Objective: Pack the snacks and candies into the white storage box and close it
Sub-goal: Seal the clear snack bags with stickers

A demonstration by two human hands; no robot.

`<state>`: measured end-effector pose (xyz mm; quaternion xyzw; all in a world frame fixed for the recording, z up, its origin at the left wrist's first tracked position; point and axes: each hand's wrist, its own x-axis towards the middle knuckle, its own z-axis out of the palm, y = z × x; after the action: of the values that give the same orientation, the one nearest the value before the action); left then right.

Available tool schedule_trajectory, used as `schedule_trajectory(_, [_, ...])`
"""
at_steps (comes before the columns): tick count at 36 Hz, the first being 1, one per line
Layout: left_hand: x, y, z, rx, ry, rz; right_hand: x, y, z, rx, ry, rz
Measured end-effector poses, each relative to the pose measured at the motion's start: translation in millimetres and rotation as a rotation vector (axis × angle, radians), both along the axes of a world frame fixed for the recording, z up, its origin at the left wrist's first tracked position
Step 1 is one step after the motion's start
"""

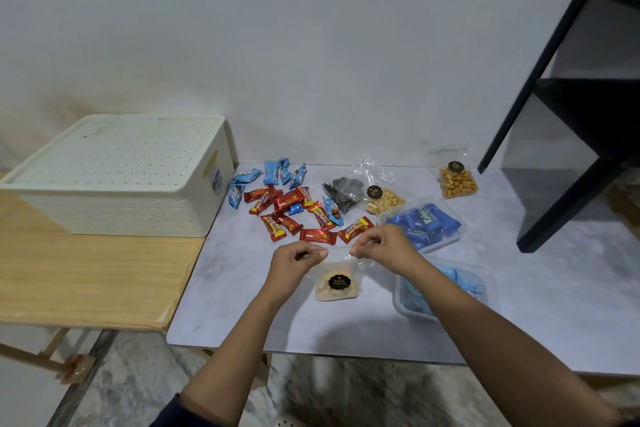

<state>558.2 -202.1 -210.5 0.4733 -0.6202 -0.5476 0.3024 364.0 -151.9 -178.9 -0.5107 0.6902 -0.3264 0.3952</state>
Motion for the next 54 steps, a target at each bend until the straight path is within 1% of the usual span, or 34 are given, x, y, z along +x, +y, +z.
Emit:
schedule_trajectory(4, [1.2, -0.7, 3.2, 0.027, 0.035, 0.031, -5.2, 3.6, 1.5, 0.003, -0.070, -0.002])
schedule_trajectory(7, [1.8, -1.0, 4.2, 0.026, 0.054, 0.010, -8.4, 6.4, 1.4, 0.019, -0.088, 0.015])
schedule_trajectory(15, [-13.2, -2.2, 1.7, -0.066, -0.126, -0.026, -8.9, 2.5, 2.4, -0.009, -0.039, 0.023])
schedule_trajectory(19, [-18.5, -2.2, 2.4, -0.067, -0.181, -0.066, -18.1, 2.5, 8.3, 0.042, 0.037, 0.154])
schedule_trajectory(23, [-23.7, -2.7, 8.3, -0.085, -0.167, -0.109, -23.5, 3.0, 16.6, 0.091, 0.043, 0.261])
schedule_trajectory(26, [-29.9, -3.5, 15.3, -0.190, -0.188, -0.092, -20.7, 1.7, 16.2, 0.069, 0.099, 0.251])
schedule_trajectory(29, [-37.7, -2.2, 21.6, -0.267, -0.181, 0.045, -16.1, 0.1, 10.0, 0.008, 0.207, 0.157])
schedule_trajectory(31, [-40.7, 0.2, 24.2, -0.239, -0.141, 0.163, -14.1, 0.1, 5.0, -0.034, 0.272, 0.090])
schedule_trajectory(33, [-41.5, 4.1, 22.1, -0.199, -0.128, 0.221, -13.9, 1.5, 1.4, -0.064, 0.291, 0.069])
schedule_trajectory(36, [-41.4, 14.6, 14.0, -0.118, -0.174, 0.216, -14.2, 5.2, -1.0, -0.100, 0.261, 0.086])
schedule_trajectory(38, [-42.5, 20.8, 6.2, -0.050, -0.168, 0.198, -13.1, 7.9, 0.4, -0.114, 0.224, 0.108])
schedule_trajectory(42, [-45.1, 27.8, 2.6, 0.130, 0.021, 0.193, -11.7, 10.4, 1.1, -0.134, 0.191, 0.165])
schedule_trajectory(45, [-45.7, 28.4, 6.0, 0.226, 0.106, 0.185, -13.0, 10.5, -0.4, -0.135, 0.182, 0.184])
schedule_trajectory(48, [-45.4, 27.2, 8.9, 0.264, 0.142, 0.183, -13.2, 10.8, -0.8, -0.126, 0.181, 0.205])
schedule_trajectory(54, [-43.5, 25.5, 9.5, 0.256, 0.140, 0.170, -9.7, 11.3, -1.4, -0.074, 0.144, 0.237])
